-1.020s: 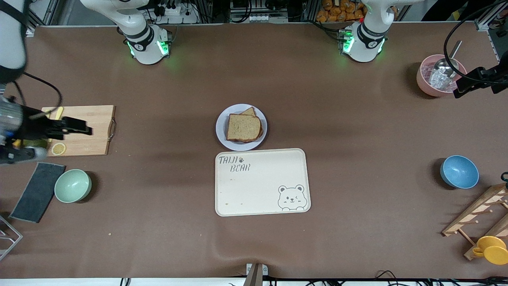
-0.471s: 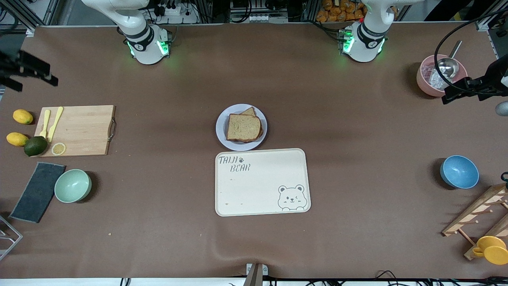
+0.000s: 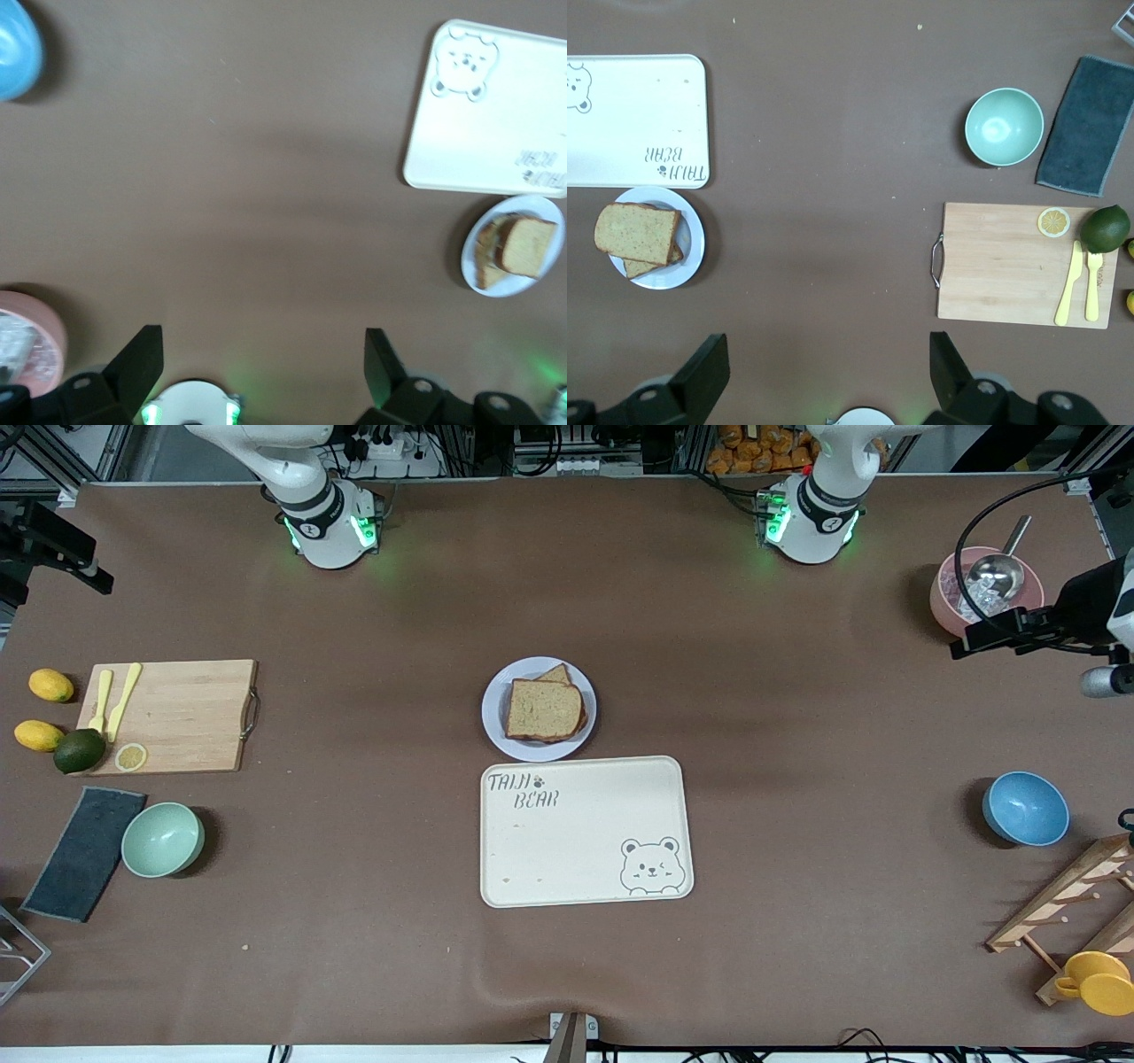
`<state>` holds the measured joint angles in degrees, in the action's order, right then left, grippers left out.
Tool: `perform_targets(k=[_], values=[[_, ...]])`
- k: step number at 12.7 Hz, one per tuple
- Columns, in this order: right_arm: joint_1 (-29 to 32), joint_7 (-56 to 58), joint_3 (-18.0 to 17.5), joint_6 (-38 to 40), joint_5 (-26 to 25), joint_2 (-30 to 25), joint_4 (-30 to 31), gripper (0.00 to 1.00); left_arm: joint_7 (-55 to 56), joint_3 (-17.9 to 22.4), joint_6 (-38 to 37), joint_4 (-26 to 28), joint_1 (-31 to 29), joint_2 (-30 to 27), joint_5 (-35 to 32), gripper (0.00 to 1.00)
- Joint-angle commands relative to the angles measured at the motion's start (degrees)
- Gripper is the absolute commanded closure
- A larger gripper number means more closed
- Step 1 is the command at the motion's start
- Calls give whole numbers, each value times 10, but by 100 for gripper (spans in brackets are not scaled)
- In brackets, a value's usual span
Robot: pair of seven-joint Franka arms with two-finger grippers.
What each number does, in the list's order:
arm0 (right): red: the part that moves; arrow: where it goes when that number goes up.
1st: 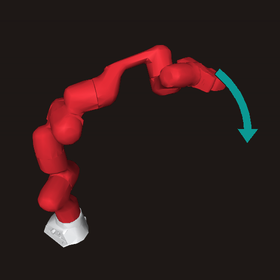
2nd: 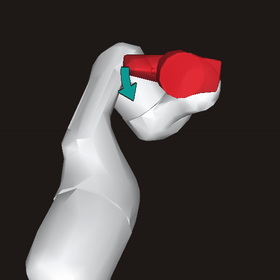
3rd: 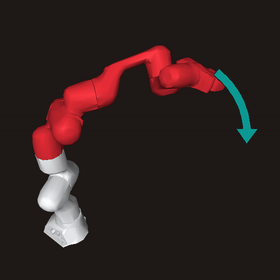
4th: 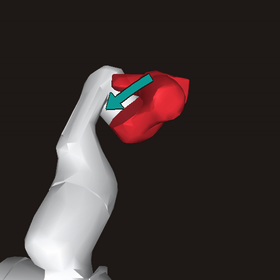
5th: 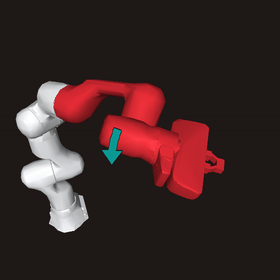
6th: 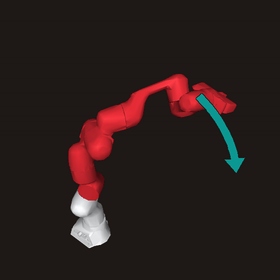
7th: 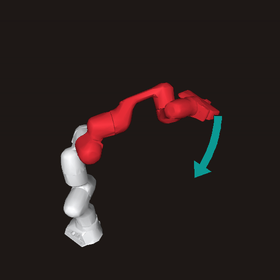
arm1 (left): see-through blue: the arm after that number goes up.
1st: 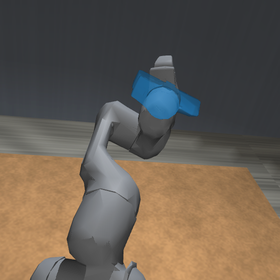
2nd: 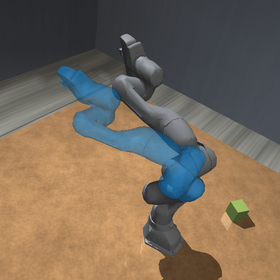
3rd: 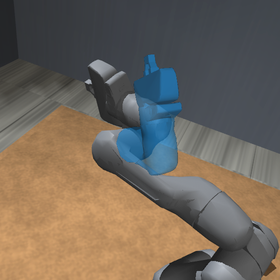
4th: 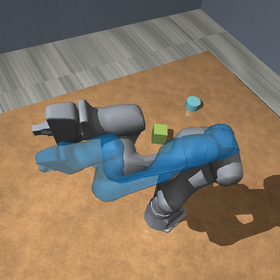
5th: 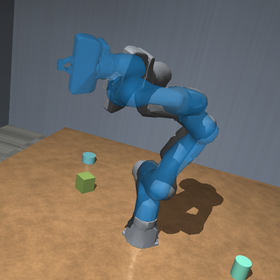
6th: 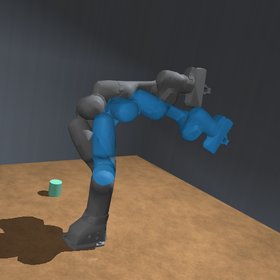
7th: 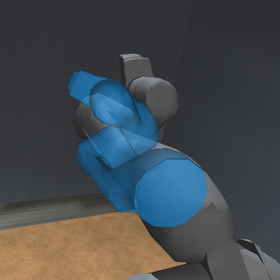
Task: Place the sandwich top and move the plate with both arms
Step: 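Reach the left gripper toward the white plate rim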
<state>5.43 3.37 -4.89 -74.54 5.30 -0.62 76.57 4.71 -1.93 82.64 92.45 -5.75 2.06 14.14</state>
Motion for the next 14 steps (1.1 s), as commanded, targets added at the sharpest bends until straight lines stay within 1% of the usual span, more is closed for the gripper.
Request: perform_targets(k=[1,5,7,8,9,10,11,13,14], values=[[-14,-1,11,-20,-15,-5,20,0,-36,-1,15,57,-30,-11,59,0],[-11,0,12,-18,-13,-4,20,0,-40,-1,19,109,-46,-12,114,0],[-14,-1,12,-18,-13,-4,19,0,-40,-1,19,137,-70,-11,174,0],[-15,0,17,-18,-13,-4,20,0,-40,-1,19,146,-71,-11,192,0],[-20,1,26,-19,-15,-4,20,0,-40,-1,19,153,-71,-10,193,0],[-29,1,30,-23,-29,-3,20,0,-40,-3,19,168,-70,-12,195,0],[-32,1,30,-34,-55,-4,23,0,-41,-3,18,185,-71,-12,220,0],[-32,2,30,-40,-63,-5,28,0,-51,-3,22,213,-69,-8,268,0],[-33,0,30,-40,-62,-5,30,0,-53,-4,30,224,-67,-7,279,0]])
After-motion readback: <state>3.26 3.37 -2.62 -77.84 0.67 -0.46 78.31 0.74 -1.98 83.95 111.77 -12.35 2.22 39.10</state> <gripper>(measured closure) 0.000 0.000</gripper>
